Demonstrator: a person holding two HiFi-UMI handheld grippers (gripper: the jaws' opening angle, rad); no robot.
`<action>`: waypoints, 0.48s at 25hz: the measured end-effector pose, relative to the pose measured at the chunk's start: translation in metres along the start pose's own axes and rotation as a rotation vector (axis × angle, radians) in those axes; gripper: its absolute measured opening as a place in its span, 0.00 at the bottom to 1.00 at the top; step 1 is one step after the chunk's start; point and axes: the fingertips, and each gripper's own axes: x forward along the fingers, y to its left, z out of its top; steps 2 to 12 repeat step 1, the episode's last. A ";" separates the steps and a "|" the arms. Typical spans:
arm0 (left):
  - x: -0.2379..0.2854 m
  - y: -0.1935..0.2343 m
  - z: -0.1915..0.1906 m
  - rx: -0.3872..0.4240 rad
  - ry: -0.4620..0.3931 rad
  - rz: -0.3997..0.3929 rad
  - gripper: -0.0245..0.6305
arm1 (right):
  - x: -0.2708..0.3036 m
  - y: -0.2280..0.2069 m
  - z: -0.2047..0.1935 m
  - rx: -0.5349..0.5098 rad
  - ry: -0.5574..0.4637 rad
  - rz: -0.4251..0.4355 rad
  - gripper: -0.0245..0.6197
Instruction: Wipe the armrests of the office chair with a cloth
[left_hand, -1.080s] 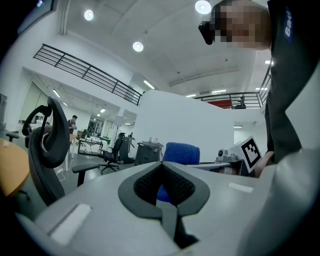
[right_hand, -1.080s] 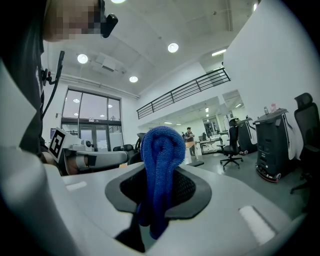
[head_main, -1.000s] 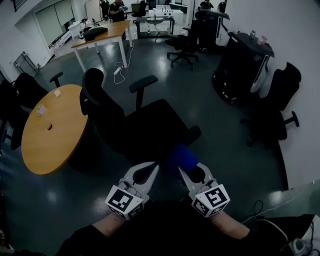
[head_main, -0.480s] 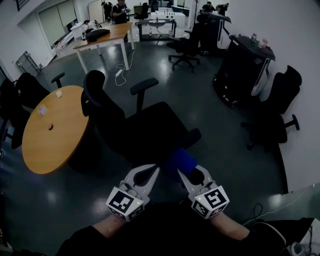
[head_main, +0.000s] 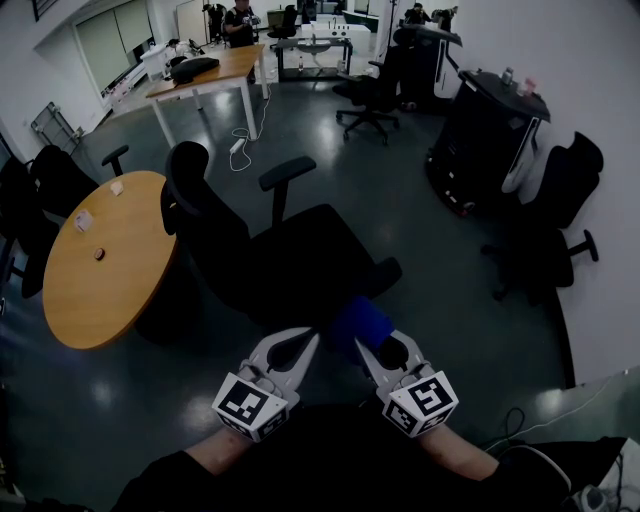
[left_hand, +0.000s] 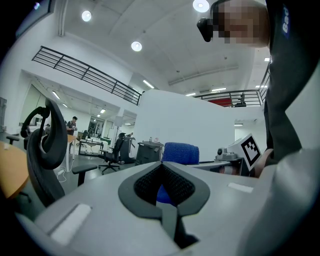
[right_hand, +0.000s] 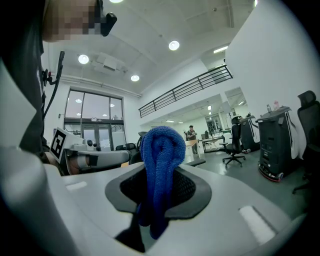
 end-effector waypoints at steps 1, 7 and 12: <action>0.000 0.000 0.000 0.000 0.000 0.000 0.06 | 0.000 0.000 0.000 0.000 0.000 0.000 0.20; 0.000 0.000 0.000 0.000 0.000 0.000 0.06 | 0.000 0.000 0.000 0.000 0.000 0.000 0.20; 0.000 0.000 0.000 0.000 0.000 0.000 0.06 | 0.000 0.000 0.000 0.000 0.000 0.000 0.20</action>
